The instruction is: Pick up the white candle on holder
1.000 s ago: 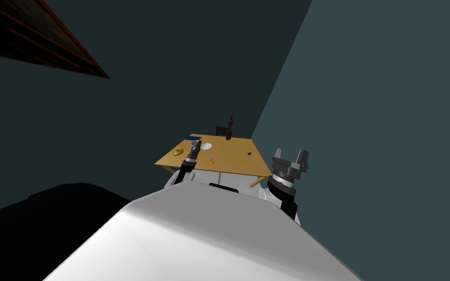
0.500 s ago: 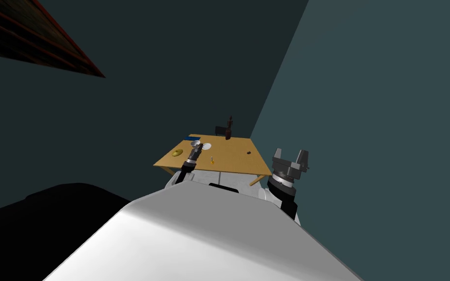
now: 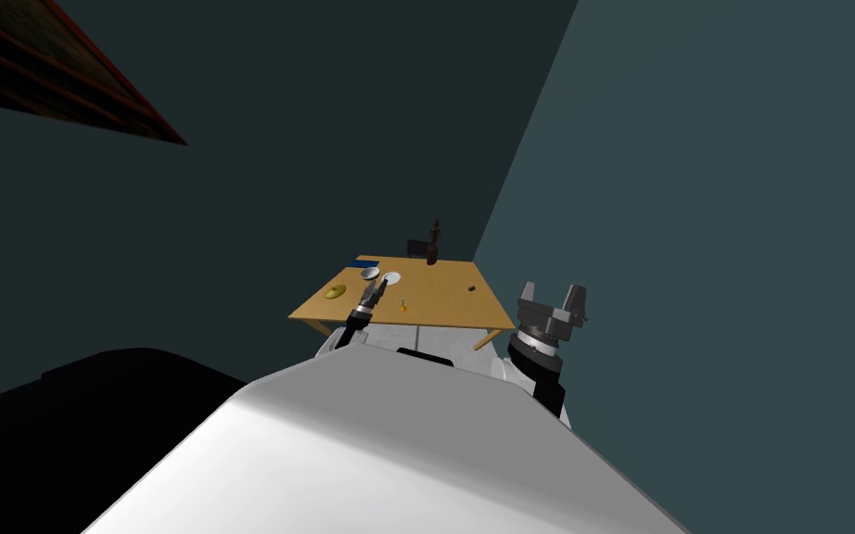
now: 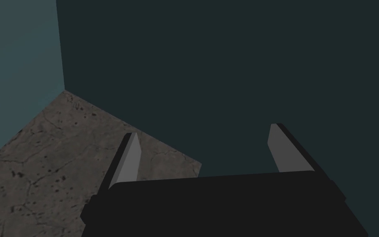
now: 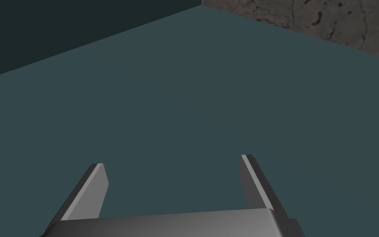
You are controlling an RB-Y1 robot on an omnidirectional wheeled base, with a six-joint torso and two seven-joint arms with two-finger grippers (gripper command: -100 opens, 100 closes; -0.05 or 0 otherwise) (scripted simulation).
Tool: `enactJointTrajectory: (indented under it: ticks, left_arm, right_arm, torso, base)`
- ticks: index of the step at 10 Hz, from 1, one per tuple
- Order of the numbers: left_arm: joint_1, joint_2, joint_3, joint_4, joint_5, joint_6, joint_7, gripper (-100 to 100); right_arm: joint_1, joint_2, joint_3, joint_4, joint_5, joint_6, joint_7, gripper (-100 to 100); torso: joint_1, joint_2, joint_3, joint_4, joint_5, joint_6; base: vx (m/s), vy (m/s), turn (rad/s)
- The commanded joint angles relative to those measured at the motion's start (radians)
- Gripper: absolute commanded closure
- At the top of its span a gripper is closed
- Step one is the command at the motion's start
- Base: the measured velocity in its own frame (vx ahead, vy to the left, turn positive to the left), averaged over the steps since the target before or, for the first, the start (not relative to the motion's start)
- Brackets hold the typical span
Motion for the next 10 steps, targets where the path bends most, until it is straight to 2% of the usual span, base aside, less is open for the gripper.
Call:
enactJointTrajectory:
  ticks: [1,2,4,5,6,7,9,10]
  left_arm:
    - [-0.004,0.003,0.004,0.043,-0.007,-0.003,-0.023,-100]
    - [-0.022,0.007,0.015,0.07,-0.021,-0.013,-0.064,-100]
    - [-0.022,0.007,0.015,0.109,-0.021,-0.013,-0.064,-100]
    - [-0.042,0.011,0.024,0.146,-0.034,-0.024,-0.105,-100]
    - [-0.042,0.011,0.024,0.173,-0.034,-0.024,-0.105,-100]
    - [-0.063,0.015,0.033,0.205,-0.046,-0.035,-0.146,-100]
    - [-0.063,0.015,0.033,0.246,-0.046,-0.035,-0.146,-100]
    - [-0.086,0.017,0.042,0.286,-0.058,-0.046,-0.185,-100]
  right_arm:
    - [0.0,0.0,0.0,0.0,0.0,0.0,0.0,0]
    - [0.0,0.0,0.0,0.0,0.0,0.0,0.0,0]
    - [0.0,0.0,0.0,0.0,0.0,0.0,0.0,0]
    - [0.0,0.0,0.0,0.0,0.0,0.0,0.0,0]
    - [0.0,0.0,0.0,0.0,0.0,0.0,0.0,0]
    - [0.0,0.0,0.0,0.0,0.0,0.0,0.0,0]
    - [0.0,0.0,0.0,0.0,0.0,0.0,0.0,0]
    - [0.0,0.0,0.0,0.0,0.0,0.0,0.0,0]
  torso:
    - [0.0,0.0,0.0,0.0,0.0,0.0]
    - [0.0,0.0,0.0,0.0,0.0,0.0]
    - [0.0,0.0,0.0,0.0,0.0,0.0]
    - [-0.001,-0.001,0.0,0.0,0.0,0.0]
    - [-0.001,-0.001,0.0,0.0,0.0,0.0]
    - [0.0,-0.001,0.0,0.0,0.0,0.0]
    - [0.0,0.0,0.0,0.0,0.0,0.0]
    - [-0.001,-0.001,0.0,0.0,0.0,0.0]
  base:
    - [-0.021,0.029,-0.051]
    - [-0.024,0.031,-0.103]
    - [-0.013,0.023,-0.017]
    - [-0.016,0.022,-0.098]
    - [-0.018,0.028,-0.061]
    - [-0.025,0.036,-0.105]
    - [-0.014,0.024,-0.018]
    - [-0.016,0.021,-0.087]
